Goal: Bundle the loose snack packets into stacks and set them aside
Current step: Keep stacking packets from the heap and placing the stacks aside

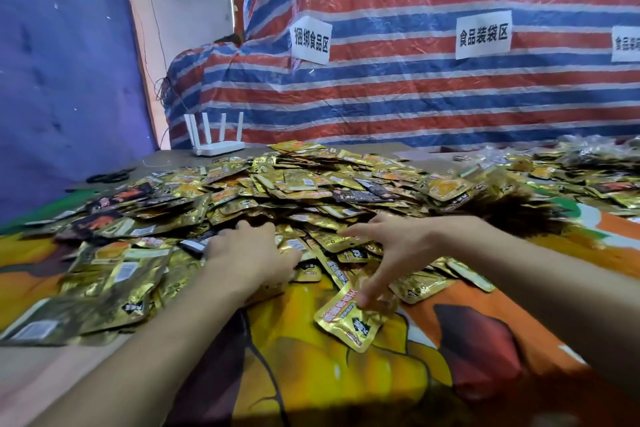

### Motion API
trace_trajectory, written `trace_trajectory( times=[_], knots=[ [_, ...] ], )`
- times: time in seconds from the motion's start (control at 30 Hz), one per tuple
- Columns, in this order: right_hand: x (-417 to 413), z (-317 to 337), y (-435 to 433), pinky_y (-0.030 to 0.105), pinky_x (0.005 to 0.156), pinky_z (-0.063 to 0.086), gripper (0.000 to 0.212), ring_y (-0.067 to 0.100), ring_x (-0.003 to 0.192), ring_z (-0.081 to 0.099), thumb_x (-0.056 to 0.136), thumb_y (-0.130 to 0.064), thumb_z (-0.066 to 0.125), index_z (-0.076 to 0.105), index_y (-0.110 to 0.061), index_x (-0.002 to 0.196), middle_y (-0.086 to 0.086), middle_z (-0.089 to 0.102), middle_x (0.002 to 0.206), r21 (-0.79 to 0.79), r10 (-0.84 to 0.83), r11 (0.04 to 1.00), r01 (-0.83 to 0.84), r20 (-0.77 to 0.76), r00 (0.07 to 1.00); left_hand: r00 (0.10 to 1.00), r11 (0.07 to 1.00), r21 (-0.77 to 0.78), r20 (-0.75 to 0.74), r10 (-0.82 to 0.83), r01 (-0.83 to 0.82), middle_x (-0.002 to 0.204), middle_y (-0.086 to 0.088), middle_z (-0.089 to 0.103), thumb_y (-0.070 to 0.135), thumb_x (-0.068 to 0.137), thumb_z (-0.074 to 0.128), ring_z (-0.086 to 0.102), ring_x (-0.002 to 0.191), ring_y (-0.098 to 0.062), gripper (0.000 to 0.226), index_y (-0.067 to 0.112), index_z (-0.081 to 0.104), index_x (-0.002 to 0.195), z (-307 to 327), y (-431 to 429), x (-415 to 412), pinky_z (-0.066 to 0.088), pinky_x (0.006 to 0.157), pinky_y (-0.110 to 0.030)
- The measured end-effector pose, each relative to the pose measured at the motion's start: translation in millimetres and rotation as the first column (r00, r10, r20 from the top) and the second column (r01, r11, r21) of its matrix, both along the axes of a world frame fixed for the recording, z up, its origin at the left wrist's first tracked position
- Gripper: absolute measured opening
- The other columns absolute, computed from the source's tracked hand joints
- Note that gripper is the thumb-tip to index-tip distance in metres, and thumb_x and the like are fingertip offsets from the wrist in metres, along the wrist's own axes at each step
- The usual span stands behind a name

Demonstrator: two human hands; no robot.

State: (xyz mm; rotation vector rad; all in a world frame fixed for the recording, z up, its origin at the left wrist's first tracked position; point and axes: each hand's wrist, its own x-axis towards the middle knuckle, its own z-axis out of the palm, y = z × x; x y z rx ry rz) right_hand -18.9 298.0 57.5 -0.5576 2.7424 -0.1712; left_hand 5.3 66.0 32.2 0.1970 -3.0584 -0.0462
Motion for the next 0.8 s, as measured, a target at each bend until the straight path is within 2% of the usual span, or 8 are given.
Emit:
trace_trajectory(
  times=[0.1, 0.2, 0.33, 0.4, 0.47, 0.57, 0.67, 0.8],
  knots=[
    [-5, -7, -10, 0.052, 0.119, 0.03, 0.13, 0.027, 0.15, 0.024, 0.039, -0.089, 0.075, 0.019, -0.056, 0.152, -0.008, 0.019, 0.164, 0.007, -0.032, 0.999, 0.032, 0.0, 0.999, 0.989, 0.997, -0.032, 0.132, 0.07, -0.066, 0.148, -0.013, 0.045, 0.089, 0.077, 0.042, 0.046, 0.134, -0.036, 0.106, 0.016, 0.029, 0.153, -7, 15, 4, 0.042, 0.101, -0.047],
    [-14, -6, -15, 0.047, 0.113, 0.038, 0.114, 0.024, 0.142, 0.04, 0.05, -0.08, 0.081, 0.035, -0.049, 0.149, -0.006, 0.039, 0.158, -0.085, -0.061, 0.995, 0.059, -0.024, 0.998, 0.991, 0.996, -0.084, 0.135, 0.017, -0.006, 0.15, -0.012, 0.046, 0.085, 0.08, 0.046, 0.045, 0.135, -0.036, 0.106, 0.012, 0.026, 0.153, -4, 22, 1, 0.041, 0.103, -0.046],
    [-25, -11, -16, 0.043, 0.101, 0.045, 0.121, 0.015, 0.118, 0.055, 0.055, -0.074, 0.082, 0.024, -0.044, 0.156, -0.008, 0.057, 0.13, -0.177, -0.093, 0.981, 0.08, -0.071, 0.993, 0.979, 0.972, -0.156, 0.13, -0.154, 0.174, 0.133, -0.01, 0.057, 0.054, 0.096, 0.055, 0.057, 0.116, -0.031, 0.062, 0.012, 0.042, 0.141, 13, 12, -8, 0.044, 0.083, -0.038],
    [-30, -13, -21, 0.03, 0.073, 0.043, 0.099, 0.002, 0.075, 0.048, 0.068, -0.06, 0.085, 0.041, -0.033, 0.153, -0.017, 0.05, 0.081, -0.267, -0.074, 0.963, 0.046, -0.097, 0.993, 0.976, 0.967, -0.155, 0.116, -0.184, 0.2, 0.122, -0.01, 0.057, 0.03, 0.1, 0.051, 0.056, 0.098, -0.029, 0.035, 0.009, 0.047, 0.128, 18, 8, -10, 0.042, 0.07, -0.033],
    [-31, -13, -26, 0.025, 0.06, 0.035, 0.072, 0.0, 0.064, 0.04, 0.075, -0.051, 0.085, 0.06, -0.03, 0.139, -0.017, 0.041, 0.067, -0.305, -0.055, 0.952, 0.014, -0.128, 0.99, 0.98, 0.971, -0.138, 0.075, -0.187, 0.196, 0.114, -0.01, 0.055, 0.018, 0.099, 0.046, 0.05, 0.089, -0.026, 0.013, 0.01, 0.045, 0.109, 17, 7, -10, 0.038, 0.064, -0.031],
    [-22, -11, -32, 0.024, 0.059, 0.034, 0.046, 0.003, 0.069, 0.046, 0.084, -0.045, 0.078, 0.069, -0.03, 0.127, -0.018, 0.046, 0.071, -0.265, -0.002, 0.963, -0.05, -0.191, 0.981, 0.984, 0.977, -0.116, 0.001, -0.181, 0.18, 0.091, -0.005, 0.041, 0.01, 0.099, 0.041, 0.044, 0.086, -0.026, 0.007, 0.014, 0.037, 0.094, 11, 7, -7, 0.037, 0.069, -0.036],
    [-11, -12, -36, 0.026, 0.063, 0.041, 0.026, 0.016, 0.092, 0.063, 0.094, -0.036, 0.068, 0.073, -0.035, 0.12, -0.014, 0.068, 0.099, -0.144, 0.017, 0.986, -0.085, -0.417, 0.909, 0.975, 0.983, -0.067, -0.135, -0.178, 0.171, 0.078, -0.002, 0.034, 0.0, 0.094, 0.042, 0.043, 0.082, -0.028, 0.022, 0.015, 0.034, 0.08, 11, 5, -2, 0.036, 0.067, -0.037],
    [-6, -21, -36, 0.022, 0.055, 0.035, 0.022, 0.014, 0.101, 0.066, 0.097, -0.035, 0.064, 0.075, -0.04, 0.115, -0.013, 0.073, 0.109, -0.204, -0.062, 0.973, -0.103, -0.669, 0.741, 0.918, 0.989, 0.047, -0.38, -0.112, 0.14, 0.089, -0.009, 0.056, 0.002, 0.093, 0.045, 0.053, 0.081, -0.029, 0.012, 0.013, 0.047, 0.088, 24, -11, -1, 0.038, 0.062, -0.038]
  ],
)
